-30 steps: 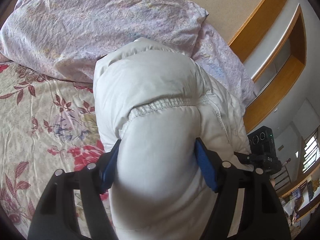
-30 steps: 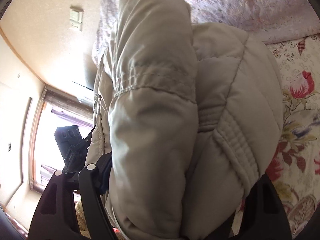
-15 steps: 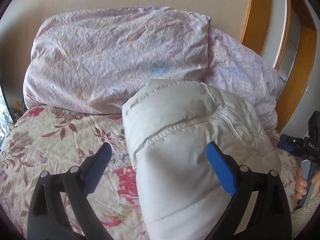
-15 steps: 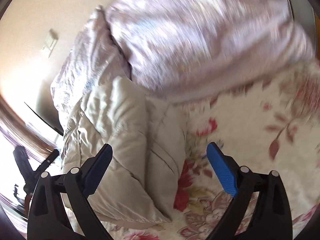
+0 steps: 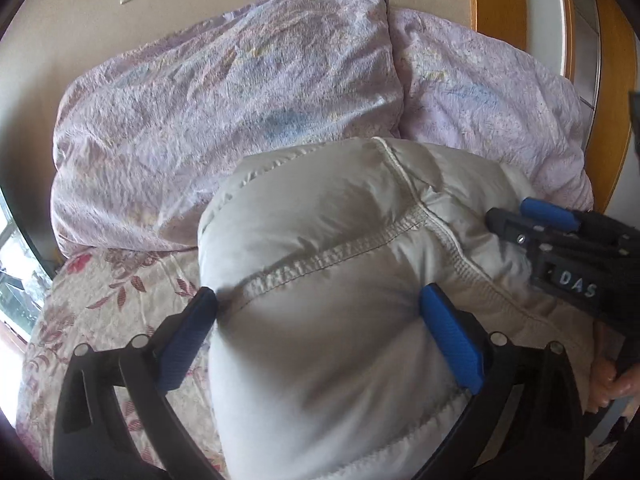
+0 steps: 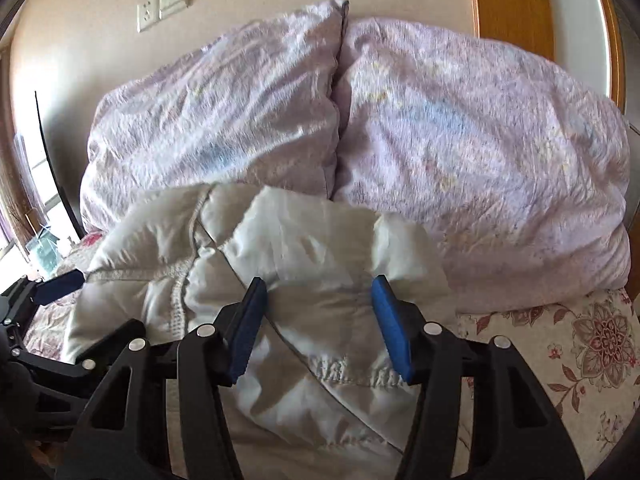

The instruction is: Fold large clothes

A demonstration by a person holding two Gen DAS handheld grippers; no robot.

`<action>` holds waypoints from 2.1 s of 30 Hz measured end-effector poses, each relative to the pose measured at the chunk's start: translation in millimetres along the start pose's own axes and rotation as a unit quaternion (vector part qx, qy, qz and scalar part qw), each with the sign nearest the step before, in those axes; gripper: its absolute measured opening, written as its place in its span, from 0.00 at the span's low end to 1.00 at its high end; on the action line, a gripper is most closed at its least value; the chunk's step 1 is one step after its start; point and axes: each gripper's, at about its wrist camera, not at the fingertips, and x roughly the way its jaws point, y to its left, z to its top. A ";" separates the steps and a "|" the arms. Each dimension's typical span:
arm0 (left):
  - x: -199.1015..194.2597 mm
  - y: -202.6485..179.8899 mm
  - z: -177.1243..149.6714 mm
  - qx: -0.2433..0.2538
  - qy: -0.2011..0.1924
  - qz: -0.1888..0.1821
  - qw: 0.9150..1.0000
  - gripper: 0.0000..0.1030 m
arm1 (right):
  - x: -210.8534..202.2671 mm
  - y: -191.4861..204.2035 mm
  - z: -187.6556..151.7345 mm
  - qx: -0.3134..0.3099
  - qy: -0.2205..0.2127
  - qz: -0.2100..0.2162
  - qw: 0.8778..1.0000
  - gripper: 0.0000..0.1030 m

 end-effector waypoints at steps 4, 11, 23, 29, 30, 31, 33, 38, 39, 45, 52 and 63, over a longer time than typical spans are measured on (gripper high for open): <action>11.9 -4.3 -3.3 0.002 0.005 -0.007 1.000 0.98 | 12.8 -8.0 -14.4 0.009 0.003 0.005 1.000 0.56; 28.7 -7.8 -11.0 -0.003 -0.002 -0.004 1.000 0.98 | 30.9 -11.6 -23.2 0.008 0.011 0.009 1.000 0.59; 40.7 -9.8 -16.2 -0.002 0.000 0.015 1.000 0.98 | 51.9 -21.8 -26.1 0.013 0.042 0.038 0.998 0.60; 38.4 -13.1 -14.6 0.007 0.004 0.027 1.000 0.98 | 49.0 -24.0 -24.2 0.015 0.053 0.044 0.998 0.60; 33.9 -13.8 -13.7 0.013 0.009 0.029 0.999 0.98 | 41.5 -23.5 -24.9 0.014 0.053 0.040 0.998 0.60; 25.9 -12.2 -13.2 0.014 0.013 0.027 0.999 0.98 | 29.5 -23.5 -26.8 0.017 0.050 0.041 0.998 0.60; 11.4 -4.5 -12.8 0.007 0.012 0.009 1.000 0.98 | 5.1 -24.0 -32.4 0.018 0.040 0.055 0.998 0.60; 5.7 11.0 -4.3 0.013 0.009 0.021 1.000 0.98 | -28.8 -26.2 -45.9 0.005 0.033 0.055 0.998 0.60; 9.1 11.2 -3.3 0.016 0.010 0.022 1.000 0.98 | -26.5 -27.7 -47.8 0.007 0.040 0.050 0.998 0.61; 35.9 14.6 -9.0 -0.004 0.037 -0.003 0.999 0.98 | -3.6 -30.9 -59.0 0.009 0.060 0.051 0.997 0.65; 48.8 8.1 -15.6 0.004 0.034 0.021 0.999 0.98 | 7.2 -35.4 -62.1 0.024 0.065 0.064 0.996 0.66; 5.6 17.9 -19.4 -0.006 0.007 0.018 1.000 0.98 | -27.8 -35.4 -62.6 0.041 0.046 0.042 0.997 0.66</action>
